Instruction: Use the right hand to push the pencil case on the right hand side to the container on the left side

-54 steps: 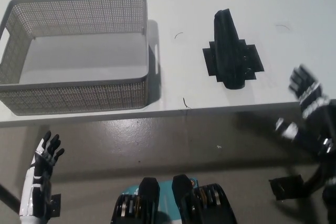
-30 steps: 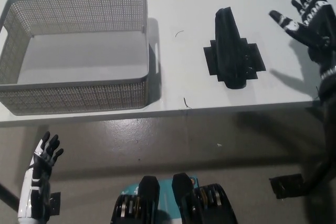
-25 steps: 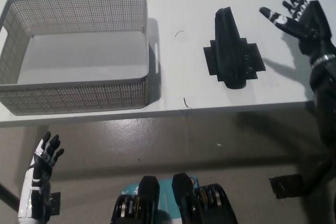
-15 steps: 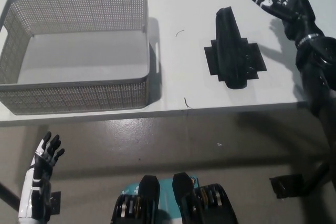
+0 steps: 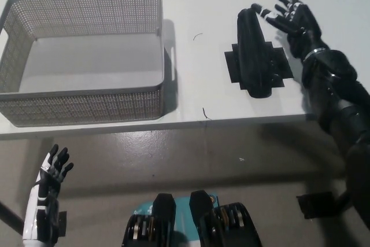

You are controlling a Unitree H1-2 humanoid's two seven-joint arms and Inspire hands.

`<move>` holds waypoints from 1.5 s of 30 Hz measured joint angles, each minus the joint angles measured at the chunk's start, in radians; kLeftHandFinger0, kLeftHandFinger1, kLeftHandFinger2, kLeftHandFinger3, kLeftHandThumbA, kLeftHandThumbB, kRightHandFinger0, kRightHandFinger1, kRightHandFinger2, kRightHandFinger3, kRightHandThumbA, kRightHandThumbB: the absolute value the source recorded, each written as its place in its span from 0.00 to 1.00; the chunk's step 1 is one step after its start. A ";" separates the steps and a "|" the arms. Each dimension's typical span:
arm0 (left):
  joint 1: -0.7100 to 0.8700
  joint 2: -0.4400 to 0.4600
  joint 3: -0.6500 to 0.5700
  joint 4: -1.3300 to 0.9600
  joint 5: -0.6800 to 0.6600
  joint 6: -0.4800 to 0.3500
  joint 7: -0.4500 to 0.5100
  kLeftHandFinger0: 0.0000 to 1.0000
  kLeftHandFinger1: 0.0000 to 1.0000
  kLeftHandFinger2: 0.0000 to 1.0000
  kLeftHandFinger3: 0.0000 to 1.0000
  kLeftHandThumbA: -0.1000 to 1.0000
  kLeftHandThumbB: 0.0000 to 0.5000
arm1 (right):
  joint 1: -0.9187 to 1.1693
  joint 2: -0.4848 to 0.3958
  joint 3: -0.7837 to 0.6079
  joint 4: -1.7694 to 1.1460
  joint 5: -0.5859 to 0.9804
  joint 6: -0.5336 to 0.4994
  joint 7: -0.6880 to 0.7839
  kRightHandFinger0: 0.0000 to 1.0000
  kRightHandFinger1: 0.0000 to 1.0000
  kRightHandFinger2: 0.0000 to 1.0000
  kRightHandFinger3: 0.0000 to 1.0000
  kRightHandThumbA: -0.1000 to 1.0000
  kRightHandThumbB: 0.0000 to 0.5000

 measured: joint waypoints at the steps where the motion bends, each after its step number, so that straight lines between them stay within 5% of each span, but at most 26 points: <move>1: 0.000 0.000 0.001 -0.003 -0.002 0.000 -0.003 1.00 1.00 1.00 1.00 1.00 0.58 | 0.003 0.006 0.000 0.002 0.000 0.000 -0.002 1.00 1.00 1.00 1.00 1.00 0.41; 25: -0.011 -0.001 0.003 -0.027 -0.046 0.000 -0.021 1.00 1.00 1.00 1.00 1.00 0.80 | 0.048 0.027 -0.009 0.015 0.001 0.000 -0.007 1.00 1.00 1.00 1.00 1.00 0.44; 38: -0.014 -0.002 0.008 -0.047 -0.060 -0.001 -0.043 1.00 1.00 1.00 1.00 1.00 0.76 | 0.061 0.072 -0.010 0.017 0.001 0.000 -0.005 1.00 1.00 1.00 1.00 1.00 0.46; 45: -0.013 -0.003 0.021 -0.062 -0.066 -0.001 -0.056 1.00 1.00 1.00 1.00 1.00 0.82 | 0.062 0.094 -0.007 0.018 0.000 0.000 -0.005 1.00 1.00 1.00 1.00 1.00 0.38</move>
